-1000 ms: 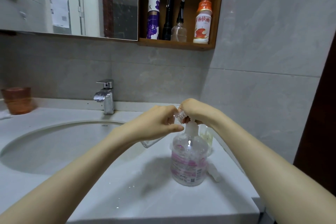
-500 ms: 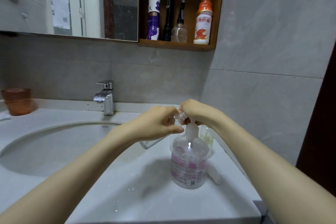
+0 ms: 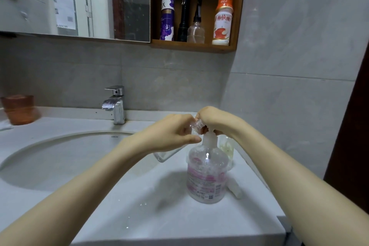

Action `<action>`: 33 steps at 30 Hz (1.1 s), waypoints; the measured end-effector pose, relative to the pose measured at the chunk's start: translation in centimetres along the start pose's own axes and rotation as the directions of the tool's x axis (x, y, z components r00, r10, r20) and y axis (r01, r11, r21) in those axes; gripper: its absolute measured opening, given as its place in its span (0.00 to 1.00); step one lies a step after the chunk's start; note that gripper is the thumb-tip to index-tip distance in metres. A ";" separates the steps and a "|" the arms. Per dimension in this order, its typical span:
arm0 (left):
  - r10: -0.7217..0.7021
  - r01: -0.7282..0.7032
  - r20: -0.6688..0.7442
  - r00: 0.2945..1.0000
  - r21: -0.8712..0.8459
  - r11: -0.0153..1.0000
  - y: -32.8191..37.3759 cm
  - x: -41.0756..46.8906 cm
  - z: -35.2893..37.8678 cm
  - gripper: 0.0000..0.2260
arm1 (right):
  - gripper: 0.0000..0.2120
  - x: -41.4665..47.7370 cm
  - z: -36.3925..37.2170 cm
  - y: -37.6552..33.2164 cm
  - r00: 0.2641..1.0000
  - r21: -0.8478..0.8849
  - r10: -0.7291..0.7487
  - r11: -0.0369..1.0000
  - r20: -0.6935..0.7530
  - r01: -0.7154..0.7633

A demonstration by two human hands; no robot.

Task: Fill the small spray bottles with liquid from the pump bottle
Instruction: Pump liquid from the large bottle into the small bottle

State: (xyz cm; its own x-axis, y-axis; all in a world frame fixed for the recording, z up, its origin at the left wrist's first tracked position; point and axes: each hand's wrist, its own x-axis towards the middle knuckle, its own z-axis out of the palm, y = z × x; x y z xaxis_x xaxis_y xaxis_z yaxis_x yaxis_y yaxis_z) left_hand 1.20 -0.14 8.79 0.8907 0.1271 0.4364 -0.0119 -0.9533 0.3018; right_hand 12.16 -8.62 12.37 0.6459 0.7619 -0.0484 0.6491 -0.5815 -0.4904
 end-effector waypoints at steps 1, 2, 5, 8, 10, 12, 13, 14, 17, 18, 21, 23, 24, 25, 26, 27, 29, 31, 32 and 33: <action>0.003 -0.003 0.002 1.000 0.015 1.000 0.1 0.0 -0.1 0.15 | 0.09 -0.1 -0.1 0.0 1.000 0.003 -0.004 1.000 -0.001 0.004; 0.005 -0.005 0.000 1.000 0.025 1.000 0.1 0.0 -0.1 0.16 | 0.10 -0.2 -0.1 -0.1 1.000 0.005 -0.002 1.000 0.003 0.002; 0.009 -0.008 -0.019 1.000 0.021 1.000 -0.1 0.0 0.3 0.16 | 0.09 -0.1 0.1 -0.3 0.999 -0.004 0.021 1.000 0.037 -0.021; -0.002 0.002 -0.012 1.000 0.029 1.000 -0.5 -0.1 0.6 0.15 | 0.11 0.1 0.4 -0.2 0.999 -0.010 0.004 1.000 0.045 -0.003; -0.003 0.003 -0.011 1.000 0.025 1.000 -0.5 -0.2 0.6 0.16 | 0.12 0.1 0.6 -0.2 0.999 -0.016 0.004 1.000 0.039 -0.003; -0.001 0.001 -0.003 1.000 0.028 1.000 -0.3 -0.1 0.5 0.16 | 0.12 0.2 0.5 0.1 1.000 0.029 0.015 0.999 0.024 -0.016; -0.001 0.001 0.000 1.000 0.026 1.000 -0.1 0.0 0.4 0.16 | 0.11 0.1 0.5 0.2 1.000 0.057 0.016 0.998 0.016 -0.017; 0.003 -0.003 -0.003 1.000 0.024 1.000 0.0 0.0 0.2 0.16 | 0.08 -0.1 0.2 0.2 1.000 0.066 0.007 0.998 0.010 -0.008; 0.010 -0.010 -0.008 1.000 0.032 0.999 0.0 0.1 -0.1 0.16 | 0.06 -0.4 -0.1 0.1 1.000 0.054 -0.017 0.998 -0.003 0.017; 0.009 -0.009 -0.011 1.000 0.028 1.000 0.0 0.1 0.0 0.16 | 0.06 -0.4 0.0 0.0 1.000 0.052 -0.015 0.999 0.002 0.015; 0.011 -0.011 -0.027 1.000 0.018 1.000 -0.4 0.0 0.4 0.15 | 0.08 0.1 0.1 -0.5 0.999 -0.026 0.016 1.000 0.050 -0.015; -0.003 0.003 -0.018 1.000 0.022 1.000 -0.5 -0.1 0.6 0.15 | 0.13 0.4 0.4 -0.6 0.997 -0.082 0.031 0.996 0.069 -0.025; -0.009 0.010 -0.013 1.000 0.022 1.000 -0.6 -0.1 0.6 0.15 | 0.14 0.4 0.4 -0.6 0.997 -0.082 0.030 0.996 0.071 -0.024; -0.011 0.011 -0.011 1.000 0.021 1.000 -0.6 -0.1 0.6 0.15 | 0.14 0.4 0.5 -0.5 0.997 -0.062 0.029 0.998 0.067 -0.024; -0.008 0.008 -0.008 1.000 0.019 1.000 -0.5 0.0 0.5 0.15 | 0.14 0.3 0.5 -0.3 0.998 -0.029 0.031 0.999 0.054 -0.030; -0.004 0.004 -0.001 1.000 0.017 1.000 -0.4 0.0 0.4 0.15 | 0.12 0.2 0.4 -0.1 0.998 0.011 0.039 0.999 0.040 -0.039; 0.002 -0.002 0.012 1.000 0.021 1.000 -0.1 0.0 0.2 0.16 | 0.11 0.1 0.4 0.3 0.999 0.077 0.030 0.996 0.017 -0.031; 0.001 -0.001 0.009 1.000 0.024 1.000 0.1 0.0 -0.1 0.16 | 0.11 -0.2 0.1 0.3 1.000 0.097 0.016 0.995 0.009 -0.016; 0.002 -0.002 0.008 1.000 0.027 1.000 0.2 0.0 -0.2 0.16 | 0.11 -0.3 0.0 0.3 1.000 0.095 0.014 0.995 0.008 -0.015; 0.006 -0.006 0.006 1.000 0.033 0.999 0.2 0.1 -0.2 0.16 | 0.12 -0.3 -0.1 0.2 1.000 0.097 0.019 0.995 0.007 -0.019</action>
State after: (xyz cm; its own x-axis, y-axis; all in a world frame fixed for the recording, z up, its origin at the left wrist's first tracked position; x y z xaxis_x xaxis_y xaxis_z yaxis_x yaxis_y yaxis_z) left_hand 1.16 -0.26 9.05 0.8934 0.1196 0.4331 -0.0025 -0.9626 0.2709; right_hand 12.17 -8.99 12.33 0.6549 0.7530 -0.0639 0.5944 -0.5655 -0.5718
